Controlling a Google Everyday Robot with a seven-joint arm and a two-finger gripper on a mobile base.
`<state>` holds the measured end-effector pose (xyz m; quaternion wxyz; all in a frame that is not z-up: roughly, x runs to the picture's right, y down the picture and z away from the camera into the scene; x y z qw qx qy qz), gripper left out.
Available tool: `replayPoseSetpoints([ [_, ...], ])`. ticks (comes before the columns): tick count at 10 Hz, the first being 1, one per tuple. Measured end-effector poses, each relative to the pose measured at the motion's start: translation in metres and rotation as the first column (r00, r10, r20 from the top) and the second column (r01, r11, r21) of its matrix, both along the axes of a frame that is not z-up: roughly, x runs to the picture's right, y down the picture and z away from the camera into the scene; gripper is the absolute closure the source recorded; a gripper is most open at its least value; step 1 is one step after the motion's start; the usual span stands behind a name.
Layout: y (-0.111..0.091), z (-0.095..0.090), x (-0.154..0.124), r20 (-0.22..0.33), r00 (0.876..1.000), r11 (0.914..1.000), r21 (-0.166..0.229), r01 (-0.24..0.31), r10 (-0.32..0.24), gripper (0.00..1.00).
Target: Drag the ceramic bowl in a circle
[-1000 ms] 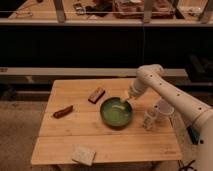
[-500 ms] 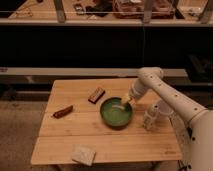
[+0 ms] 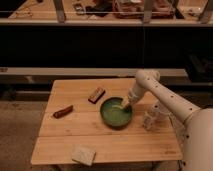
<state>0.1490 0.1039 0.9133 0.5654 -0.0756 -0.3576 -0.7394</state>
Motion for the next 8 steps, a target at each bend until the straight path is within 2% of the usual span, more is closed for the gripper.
replayPoseSetpoints([
  [2, 0.005, 0.001, -0.001, -0.013, 1.0, 0.9994, -0.022, 0.028, -0.028, 0.48],
  [4, 0.002, -0.003, -0.008, -0.016, 0.999, 0.9986, -0.031, 0.042, -0.042, 0.5],
  [6, -0.002, -0.008, -0.02, -0.009, 0.999, 0.9977, -0.043, 0.053, -0.053, 0.7],
  [8, 0.001, -0.007, -0.025, -0.013, 0.998, 0.9959, -0.064, 0.063, -0.064, 0.78],
])
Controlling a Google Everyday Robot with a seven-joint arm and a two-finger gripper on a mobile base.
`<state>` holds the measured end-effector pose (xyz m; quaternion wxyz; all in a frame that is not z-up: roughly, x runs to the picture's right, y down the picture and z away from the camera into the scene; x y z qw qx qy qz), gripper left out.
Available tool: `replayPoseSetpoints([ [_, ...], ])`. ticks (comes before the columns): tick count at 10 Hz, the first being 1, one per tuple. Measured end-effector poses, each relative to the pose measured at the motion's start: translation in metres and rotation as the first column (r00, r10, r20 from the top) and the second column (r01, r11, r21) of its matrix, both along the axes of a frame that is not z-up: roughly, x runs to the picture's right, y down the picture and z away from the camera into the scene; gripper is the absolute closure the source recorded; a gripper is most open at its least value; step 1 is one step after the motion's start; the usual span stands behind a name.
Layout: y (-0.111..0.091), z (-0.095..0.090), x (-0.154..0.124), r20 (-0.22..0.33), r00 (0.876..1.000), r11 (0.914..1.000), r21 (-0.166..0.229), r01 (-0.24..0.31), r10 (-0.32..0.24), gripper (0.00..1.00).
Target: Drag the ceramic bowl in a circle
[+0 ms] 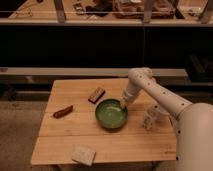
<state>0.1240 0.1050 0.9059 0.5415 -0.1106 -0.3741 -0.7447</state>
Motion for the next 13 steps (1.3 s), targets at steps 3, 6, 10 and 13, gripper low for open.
replayPoseSetpoints([
  [3, 0.008, 0.004, -0.012, 0.004, 1.0, 0.999, -0.044, -0.005, 0.005, 0.83],
  [6, -0.021, -0.009, -0.039, 0.061, 0.997, 0.9984, -0.015, -0.055, 0.056, 1.0],
  [10, -0.054, -0.023, -0.076, 0.126, 0.98, 0.9871, 0.028, -0.158, 0.153, 1.0],
  [13, -0.039, -0.01, -0.075, 0.052, 0.959, 0.9599, -0.018, -0.28, 0.28, 1.0],
])
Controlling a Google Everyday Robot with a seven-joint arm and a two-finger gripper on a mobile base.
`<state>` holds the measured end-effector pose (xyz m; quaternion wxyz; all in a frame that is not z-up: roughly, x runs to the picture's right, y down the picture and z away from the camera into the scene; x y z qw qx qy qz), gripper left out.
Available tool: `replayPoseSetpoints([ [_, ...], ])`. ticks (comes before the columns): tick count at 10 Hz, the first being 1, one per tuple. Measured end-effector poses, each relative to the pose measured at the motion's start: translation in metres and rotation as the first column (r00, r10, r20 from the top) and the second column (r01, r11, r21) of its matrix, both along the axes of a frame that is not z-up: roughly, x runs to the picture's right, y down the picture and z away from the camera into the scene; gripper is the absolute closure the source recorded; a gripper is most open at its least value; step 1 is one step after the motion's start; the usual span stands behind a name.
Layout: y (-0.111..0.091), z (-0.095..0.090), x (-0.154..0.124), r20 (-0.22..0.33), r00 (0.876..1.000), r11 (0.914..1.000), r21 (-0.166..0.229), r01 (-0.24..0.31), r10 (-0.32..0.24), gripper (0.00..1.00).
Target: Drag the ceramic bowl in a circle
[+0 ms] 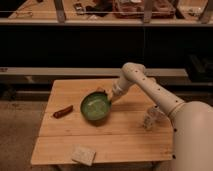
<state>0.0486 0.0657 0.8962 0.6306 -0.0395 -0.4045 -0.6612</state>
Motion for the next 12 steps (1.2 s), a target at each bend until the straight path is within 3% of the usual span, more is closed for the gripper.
replayPoseSetpoints([
  [3, 0.018, 0.007, 0.051, -0.108, 0.994, 0.9999, 0.006, -0.015, 0.015, 1.0],
  [6, 0.033, -0.007, 0.086, -0.17, 0.985, 0.9976, 0.054, 0.042, -0.033, 1.0],
  [9, 0.056, -0.045, 0.096, -0.197, 0.969, 0.977, 0.124, 0.174, -0.147, 1.0],
  [11, 0.08, -0.078, 0.093, -0.194, 0.958, 0.96, 0.141, 0.242, -0.213, 1.0],
  [12, 0.086, -0.09, 0.083, -0.177, 0.959, 0.9593, 0.14, 0.245, -0.22, 1.0],
])
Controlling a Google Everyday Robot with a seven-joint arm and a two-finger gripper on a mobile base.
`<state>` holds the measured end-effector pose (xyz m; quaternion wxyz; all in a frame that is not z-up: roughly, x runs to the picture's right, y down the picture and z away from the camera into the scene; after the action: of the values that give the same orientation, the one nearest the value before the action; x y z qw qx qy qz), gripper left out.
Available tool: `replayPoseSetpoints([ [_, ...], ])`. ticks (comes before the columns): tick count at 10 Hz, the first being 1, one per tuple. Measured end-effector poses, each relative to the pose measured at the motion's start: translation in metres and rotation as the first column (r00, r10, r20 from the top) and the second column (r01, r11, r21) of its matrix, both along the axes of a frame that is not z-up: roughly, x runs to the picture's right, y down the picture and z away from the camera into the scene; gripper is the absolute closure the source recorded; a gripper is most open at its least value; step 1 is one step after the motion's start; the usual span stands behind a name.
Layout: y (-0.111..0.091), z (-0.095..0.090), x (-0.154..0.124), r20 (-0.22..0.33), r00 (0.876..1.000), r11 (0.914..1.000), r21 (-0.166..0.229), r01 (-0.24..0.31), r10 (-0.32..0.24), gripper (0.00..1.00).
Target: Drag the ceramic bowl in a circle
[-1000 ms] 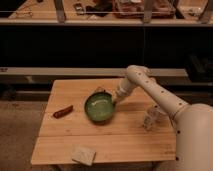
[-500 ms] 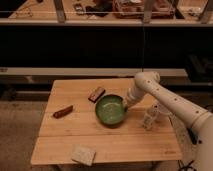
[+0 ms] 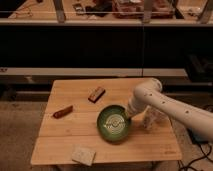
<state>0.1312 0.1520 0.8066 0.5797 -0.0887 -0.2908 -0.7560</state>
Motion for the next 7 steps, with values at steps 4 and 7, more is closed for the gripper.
replayPoseSetpoints([
  [4, 0.005, -0.035, -0.073, 0.143, 0.989, 0.9996, -0.025, -0.015, 0.019, 1.0],
  [7, 0.001, -0.011, -0.121, 0.237, 0.972, 0.9998, -0.015, 0.011, -0.007, 1.0],
])
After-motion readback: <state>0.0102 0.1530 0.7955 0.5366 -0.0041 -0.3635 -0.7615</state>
